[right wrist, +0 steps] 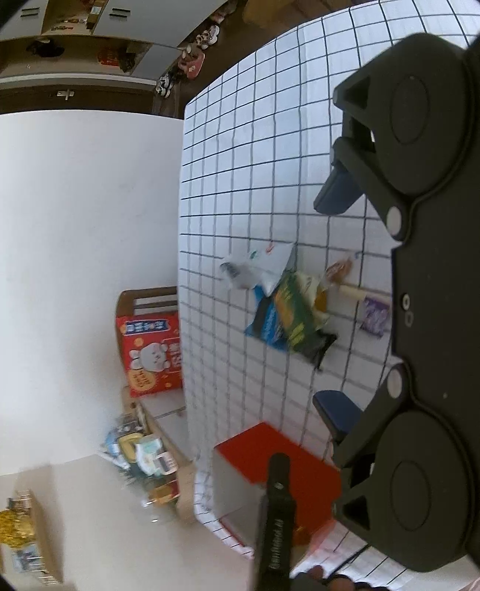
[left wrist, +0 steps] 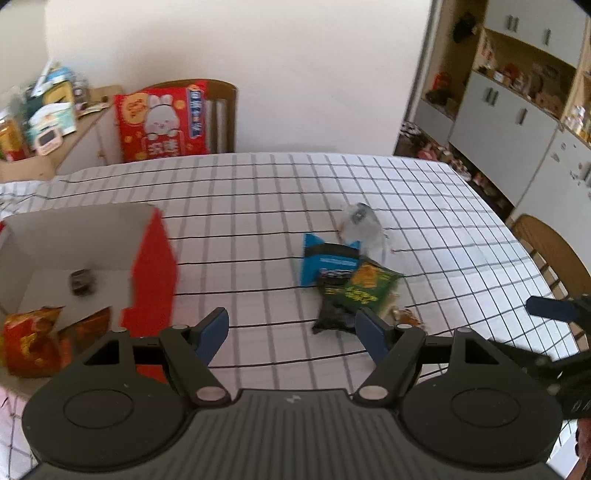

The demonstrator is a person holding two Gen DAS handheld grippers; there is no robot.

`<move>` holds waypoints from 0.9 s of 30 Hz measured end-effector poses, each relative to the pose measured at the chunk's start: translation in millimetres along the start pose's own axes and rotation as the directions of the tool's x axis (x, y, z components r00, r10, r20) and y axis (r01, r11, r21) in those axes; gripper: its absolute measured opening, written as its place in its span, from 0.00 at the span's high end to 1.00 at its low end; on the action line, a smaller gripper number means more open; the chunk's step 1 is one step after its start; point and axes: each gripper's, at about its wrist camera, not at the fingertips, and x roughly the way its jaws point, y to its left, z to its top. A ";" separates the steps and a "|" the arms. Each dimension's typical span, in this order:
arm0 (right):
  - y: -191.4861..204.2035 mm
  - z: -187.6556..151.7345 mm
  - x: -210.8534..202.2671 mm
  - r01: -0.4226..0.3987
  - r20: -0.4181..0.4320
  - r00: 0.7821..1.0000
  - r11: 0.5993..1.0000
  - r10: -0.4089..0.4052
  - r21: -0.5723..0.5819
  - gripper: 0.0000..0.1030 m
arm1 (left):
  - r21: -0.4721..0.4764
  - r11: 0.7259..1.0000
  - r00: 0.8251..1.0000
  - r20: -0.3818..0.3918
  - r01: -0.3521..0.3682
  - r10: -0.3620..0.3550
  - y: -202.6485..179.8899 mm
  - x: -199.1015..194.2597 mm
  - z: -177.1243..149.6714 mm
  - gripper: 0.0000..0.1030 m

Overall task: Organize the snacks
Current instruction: 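Move both tools back toward the remaining snack pile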

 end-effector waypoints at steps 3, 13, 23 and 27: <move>-5.5 -4.2 7.9 0.000 -0.030 1.000 1.000 -0.001 -0.010 0.05 | 0.048 0.999 1.000 -0.013 0.025 -0.024 -14.7 14.7 4.2 0.27; -29.8 -16.0 41.3 0.005 -0.120 0.993 1.000 -0.003 0.014 0.36 | 0.191 0.978 0.992 -0.103 0.087 -0.068 -53.8 71.6 18.7 0.27; -43.0 -10.4 83.4 -0.021 -0.178 0.984 1.000 0.017 -0.022 0.55 | 0.196 0.971 0.969 -0.228 0.138 -0.092 -60.6 128.1 31.3 0.27; -42.4 -10.7 98.3 -0.036 -0.199 0.980 0.999 0.028 -0.034 0.60 | 0.177 0.969 0.956 -0.270 0.170 -0.118 -61.1 142.5 34.7 0.27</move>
